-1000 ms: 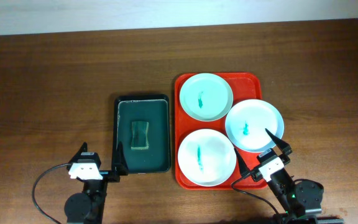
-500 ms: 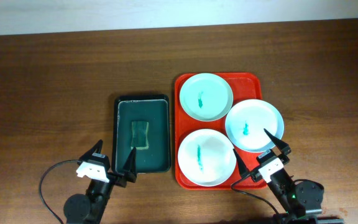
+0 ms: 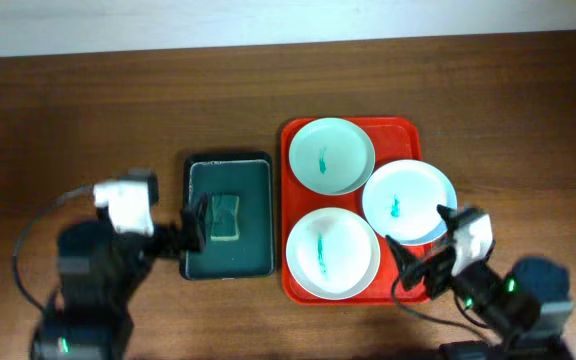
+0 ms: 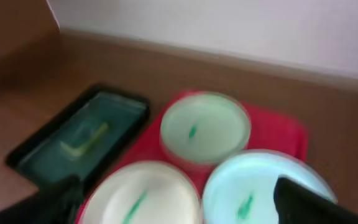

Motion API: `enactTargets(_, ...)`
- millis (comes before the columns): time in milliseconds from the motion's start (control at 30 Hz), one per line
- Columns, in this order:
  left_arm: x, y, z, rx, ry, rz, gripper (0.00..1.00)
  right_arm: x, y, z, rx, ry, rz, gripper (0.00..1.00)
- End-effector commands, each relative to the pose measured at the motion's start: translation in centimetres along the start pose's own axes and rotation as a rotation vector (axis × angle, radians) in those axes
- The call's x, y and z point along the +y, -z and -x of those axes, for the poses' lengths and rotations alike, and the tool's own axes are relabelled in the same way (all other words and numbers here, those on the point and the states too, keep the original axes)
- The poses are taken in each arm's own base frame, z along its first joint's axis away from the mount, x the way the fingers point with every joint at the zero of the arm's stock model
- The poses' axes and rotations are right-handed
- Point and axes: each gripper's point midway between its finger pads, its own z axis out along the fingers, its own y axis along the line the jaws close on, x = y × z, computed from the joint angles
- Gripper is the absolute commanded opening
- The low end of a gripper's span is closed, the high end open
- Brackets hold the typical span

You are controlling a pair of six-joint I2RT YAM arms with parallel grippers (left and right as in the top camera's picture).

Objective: Clean dirty plates on tray and stack at the side
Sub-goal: 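Reach the left gripper down to the sponge in the black tray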

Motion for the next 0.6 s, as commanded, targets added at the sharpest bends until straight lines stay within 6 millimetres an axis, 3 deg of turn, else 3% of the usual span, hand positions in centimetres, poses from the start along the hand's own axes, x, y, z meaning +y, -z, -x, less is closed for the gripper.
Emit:
enactTargets(0, -0.1, -2.2, 1.6, 0.195, 0.028, 0.007, 0.99, -0.5, -0.2, 2.8, 0.119, -0.133, -0.013, 0.98)
enactTargets(167, -0.6, -4.9, -0.4, 0.417, 0.100, -0.030, 0.99, 0.0, -1.7, 4.2, 0.239, -0.202, 0.068, 0.98)
enactTargets(300, -2.6, -7.2, -5.1, 0.635, 0.172, -0.151, 0.99, 0.4, -3.2, 2.7, 0.339, -0.269, 0.135, 0.98)
enactTargets(433, -2.0, -9.9, -10.6, 0.838, 0.096, -0.036, 0.99, 0.2, -3.9, 0.6, 0.444, -0.327, 0.136, 0.96)
enactTargets(467, -1.5, -10.6, -12.0, 0.886, 0.073, 0.016, 0.90, 0.2, -3.9, 0.2, 0.468, -0.341, 0.137, 0.96)
enactTargets(567, 0.0, -12.3, -15.6, 0.996, 0.086, 0.197, 0.79, 0.2, -4.1, -1.4, 0.549, -0.385, 0.137, 0.84)
